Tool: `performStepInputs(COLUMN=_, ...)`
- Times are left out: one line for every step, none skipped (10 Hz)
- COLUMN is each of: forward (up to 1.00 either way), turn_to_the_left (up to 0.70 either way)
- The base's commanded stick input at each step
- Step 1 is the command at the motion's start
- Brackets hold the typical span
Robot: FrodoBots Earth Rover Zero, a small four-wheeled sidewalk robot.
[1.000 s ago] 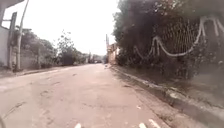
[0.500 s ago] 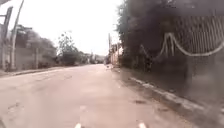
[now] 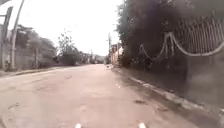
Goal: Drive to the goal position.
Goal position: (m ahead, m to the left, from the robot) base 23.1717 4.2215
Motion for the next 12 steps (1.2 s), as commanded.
performStepInputs(forward=0.85, turn_to_the_left=0.0)
performStepInputs(forward=0.85, turn_to_the_left=0.0)
performStepInputs(forward=0.85, turn_to_the_left=0.0)
performStepInputs(forward=0.85, turn_to_the_left=0.0)
performStepInputs(forward=0.85, turn_to_the_left=0.0)
performStepInputs(forward=0.85, turn_to_the_left=0.0)
performStepInputs(forward=0.85, turn_to_the_left=0.0)
performStepInputs(forward=0.85, turn_to_the_left=0.0)
performStepInputs(forward=0.85, turn_to_the_left=0.0)
performStepInputs(forward=0.85, turn_to_the_left=0.0)
performStepInputs(forward=0.85, turn_to_the_left=0.0)
performStepInputs(forward=0.85, turn_to_the_left=0.0)
